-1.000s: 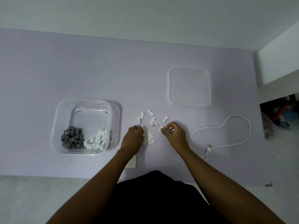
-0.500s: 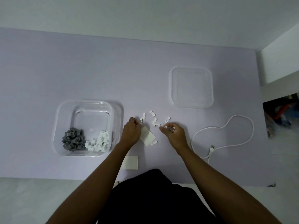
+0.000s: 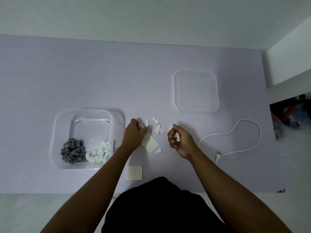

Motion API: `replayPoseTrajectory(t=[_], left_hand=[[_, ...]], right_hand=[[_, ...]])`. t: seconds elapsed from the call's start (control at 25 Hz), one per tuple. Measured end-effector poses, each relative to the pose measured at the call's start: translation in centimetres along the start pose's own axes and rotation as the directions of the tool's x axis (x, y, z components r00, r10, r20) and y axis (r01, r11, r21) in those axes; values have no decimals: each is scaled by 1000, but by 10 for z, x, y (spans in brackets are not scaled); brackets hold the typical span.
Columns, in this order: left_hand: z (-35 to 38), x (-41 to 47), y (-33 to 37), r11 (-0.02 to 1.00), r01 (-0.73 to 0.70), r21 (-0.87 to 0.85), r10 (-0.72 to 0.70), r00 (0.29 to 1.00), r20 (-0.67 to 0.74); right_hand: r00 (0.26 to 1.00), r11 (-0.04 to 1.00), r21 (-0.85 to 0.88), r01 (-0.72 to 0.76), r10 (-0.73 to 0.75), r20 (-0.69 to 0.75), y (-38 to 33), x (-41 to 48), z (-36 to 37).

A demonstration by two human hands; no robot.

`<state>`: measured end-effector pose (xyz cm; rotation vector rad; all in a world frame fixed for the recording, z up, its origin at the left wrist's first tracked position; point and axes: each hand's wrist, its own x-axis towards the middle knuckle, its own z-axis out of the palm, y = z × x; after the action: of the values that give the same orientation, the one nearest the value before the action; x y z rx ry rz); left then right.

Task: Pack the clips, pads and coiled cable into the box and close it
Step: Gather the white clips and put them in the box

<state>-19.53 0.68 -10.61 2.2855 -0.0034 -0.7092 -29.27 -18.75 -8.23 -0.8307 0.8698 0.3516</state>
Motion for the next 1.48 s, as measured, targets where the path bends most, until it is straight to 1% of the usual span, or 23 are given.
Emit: replayPoseTrajectory(t=[0.04, 0.08, 0.12, 0.16, 0.24, 0.32, 0.4, 0.44, 0.52, 0.68, 0.84, 0.92, 1.0, 1.04, 1.08, 1.12, 1.16, 1.2, 1.28, 1.32, 1.36, 1.4, 1.48], left_hand=[[-2, 2, 2, 986, 87, -145, -84, 996, 28], [-3, 2, 5, 935, 182, -305, -161, 983, 92], [-4, 4, 6, 882, 250, -400, -210, 967, 142], [-5, 6, 7, 863, 273, -425, -225, 961, 160], [-6, 9, 9, 918, 210, -335, -177, 976, 126], [-5, 13, 7, 994, 58, -94, -53, 997, 52], [-5, 14, 5, 994, -66, 90, 63, 997, 38], [-6, 16, 3, 984, -105, 147, 98, 994, 54], [-7, 18, 3, 963, -152, 223, 131, 986, 107], [-4, 23, 0, 945, -174, 277, 139, 980, 141], [1, 27, 0, 955, -159, 249, 128, 982, 137], [0, 29, 1, 968, -150, 202, 124, 983, 137], [-1, 28, 5, 993, -87, 80, 79, 993, 91], [-2, 26, 8, 999, -36, 3, 36, 997, 65], [-4, 25, 12, 997, 21, -78, -16, 998, 59], [-6, 24, 14, 975, 92, -203, -75, 993, 90], [-9, 23, 16, 914, 194, -356, -145, 976, 160], [-12, 22, 20, 806, 308, -505, -202, 946, 254], [-19, 20, 21, 587, 454, -670, -218, 886, 409], [-20, 19, 21, 521, 471, -711, -184, 876, 446], [-21, 19, 22, 477, 480, -736, -137, 868, 477], [-21, 19, 22, 456, 482, -749, -92, 862, 499], [-23, 17, 26, 461, 492, -739, -35, 842, 538]], right_hand=[[997, 985, -164, 50, -60, -55, 2, 2, 0], [987, 939, -329, 101, -136, -85, 4, 5, 1], [969, 862, -481, 159, -228, -89, 7, 9, 1], [942, 756, -618, 215, -328, -73, 10, 13, 2], [882, 516, -808, 284, -472, 8, 12, 20, 4], [867, 318, -905, 282, -489, 99, 10, 26, 9], [867, 153, -952, 266, -470, 167, 8, 33, 15], [870, 104, -961, 257, -458, 183, 8, 38, 17], [875, 63, -968, 245, -444, 192, 9, 43, 18], [858, 58, -962, 265, -469, 208, 12, 48, 17], [822, 4, -955, 297, -511, 253, 16, 49, 17], [824, -14, -958, 286, -506, 253, 15, 48, 17], [842, 3, -966, 258, -492, 223, 13, 47, 16], [847, 35, -967, 253, -491, 204, 12, 45, 17], [853, 98, -962, 256, -491, 178, 10, 44, 18], [866, 202, -942, 267, -480, 142, 7, 41, 20], [887, 332, -902, 276, -450, 106, 3, 37, 22], [912, 462, -841, 283, -402, 86, -1, 32, 23], [964, 732, -633, 251, -247, 97, -10, 18, 24], [977, 853, -479, 210, -166, 133, -14, 10, 22], [977, 938, -310, 158, -103, 189, -16, 2, 18], [966, 981, -161, 112, -69, 250, -18, -6, 14], [939, 998, 10, 61, -60, 337, -19, -20, 7]])
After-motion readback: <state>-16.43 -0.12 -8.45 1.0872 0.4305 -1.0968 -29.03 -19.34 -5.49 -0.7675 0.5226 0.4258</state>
